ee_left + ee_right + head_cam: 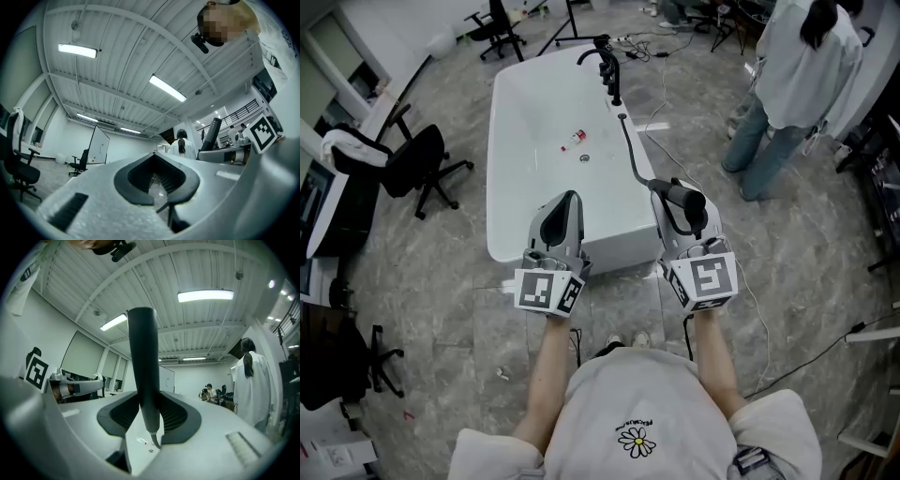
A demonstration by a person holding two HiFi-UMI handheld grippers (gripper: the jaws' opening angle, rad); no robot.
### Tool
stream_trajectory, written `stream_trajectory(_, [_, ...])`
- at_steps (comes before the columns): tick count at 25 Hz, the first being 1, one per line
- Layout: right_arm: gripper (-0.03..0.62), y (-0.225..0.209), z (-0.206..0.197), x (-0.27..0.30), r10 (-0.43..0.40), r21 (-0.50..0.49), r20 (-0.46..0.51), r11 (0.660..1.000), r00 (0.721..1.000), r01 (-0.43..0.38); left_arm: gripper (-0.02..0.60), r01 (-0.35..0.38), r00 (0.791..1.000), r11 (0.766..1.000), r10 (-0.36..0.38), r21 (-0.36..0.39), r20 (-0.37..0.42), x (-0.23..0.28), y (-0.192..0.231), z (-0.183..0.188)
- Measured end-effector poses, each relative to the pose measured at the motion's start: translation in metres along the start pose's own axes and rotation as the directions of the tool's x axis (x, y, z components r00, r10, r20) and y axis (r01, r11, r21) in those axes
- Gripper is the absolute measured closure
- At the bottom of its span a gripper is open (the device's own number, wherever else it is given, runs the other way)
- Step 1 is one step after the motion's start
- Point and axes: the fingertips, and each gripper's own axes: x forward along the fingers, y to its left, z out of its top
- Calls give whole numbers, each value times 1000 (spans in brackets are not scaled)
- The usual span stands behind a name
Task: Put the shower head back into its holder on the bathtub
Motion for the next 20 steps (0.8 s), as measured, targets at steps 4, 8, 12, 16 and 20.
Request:
stream_trajectory(4, [453, -11, -1, 4, 7, 8, 18, 1000, 1000, -7, 580, -2, 1000, 1000, 2, 0, 8, 8, -3, -5])
stream_trajectory(8, [453, -20, -9, 19, 23, 17, 5, 1000, 1000, -23, 581, -13, 1000, 1000, 13, -16, 1, 23, 5, -16])
stream_trajectory(12, [453, -33, -18, 54, 22, 10, -1, 1000, 1000, -22, 580, -10, 1000, 999, 10, -35, 7, 55, 30, -32])
stream_trajectory(16, [453, -52, -33, 99, 7, 6, -14, 1000, 1000, -7, 581, 5, 1000, 998, -5, -60, 4, 98, 59, -56])
stream_trajectory(20, [453, -77, -33, 152, -23, -17, -13, 1000, 1000, 23, 580, 34, 999, 996, -34, -79, 1, 151, 95, -73])
